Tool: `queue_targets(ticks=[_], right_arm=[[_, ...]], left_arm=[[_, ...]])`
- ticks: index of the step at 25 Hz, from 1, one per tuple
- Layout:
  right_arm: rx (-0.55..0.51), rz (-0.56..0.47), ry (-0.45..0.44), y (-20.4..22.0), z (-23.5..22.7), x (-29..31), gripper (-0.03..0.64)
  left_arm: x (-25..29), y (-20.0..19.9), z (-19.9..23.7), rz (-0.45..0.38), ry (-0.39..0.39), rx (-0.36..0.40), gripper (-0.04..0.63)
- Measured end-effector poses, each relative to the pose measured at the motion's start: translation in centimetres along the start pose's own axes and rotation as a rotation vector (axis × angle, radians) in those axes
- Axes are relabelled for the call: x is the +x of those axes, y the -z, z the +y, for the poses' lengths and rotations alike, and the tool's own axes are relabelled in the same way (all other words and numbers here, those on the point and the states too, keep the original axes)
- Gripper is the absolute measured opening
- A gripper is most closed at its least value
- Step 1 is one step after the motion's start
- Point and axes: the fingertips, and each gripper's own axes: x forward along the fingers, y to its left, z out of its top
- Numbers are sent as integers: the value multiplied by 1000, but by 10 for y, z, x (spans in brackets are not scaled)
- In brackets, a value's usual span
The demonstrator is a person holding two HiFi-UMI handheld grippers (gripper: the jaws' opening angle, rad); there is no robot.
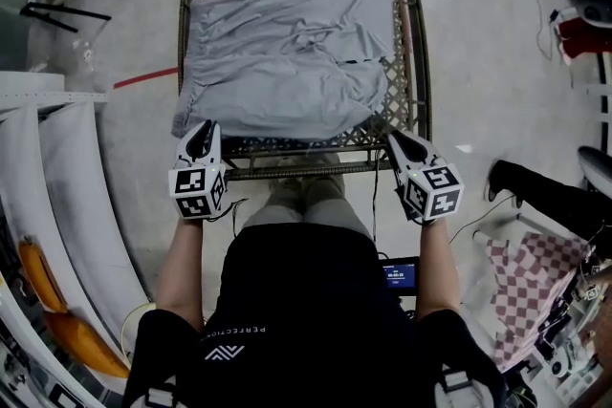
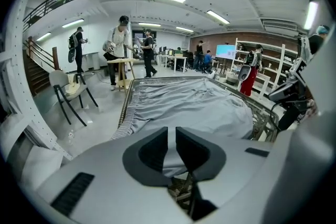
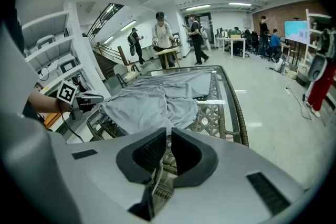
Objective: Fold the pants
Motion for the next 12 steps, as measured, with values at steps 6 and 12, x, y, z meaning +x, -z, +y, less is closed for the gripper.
queue_targets(ticks=[6, 12], right_arm=[[-14, 50, -20, 13, -3, 6, 48], [-131, 123, -71, 13, -1, 34, 144]], left_arm=[[-1, 5, -3, 19, -6, -12, 72], [-4, 15, 5, 46, -19, 33, 151]])
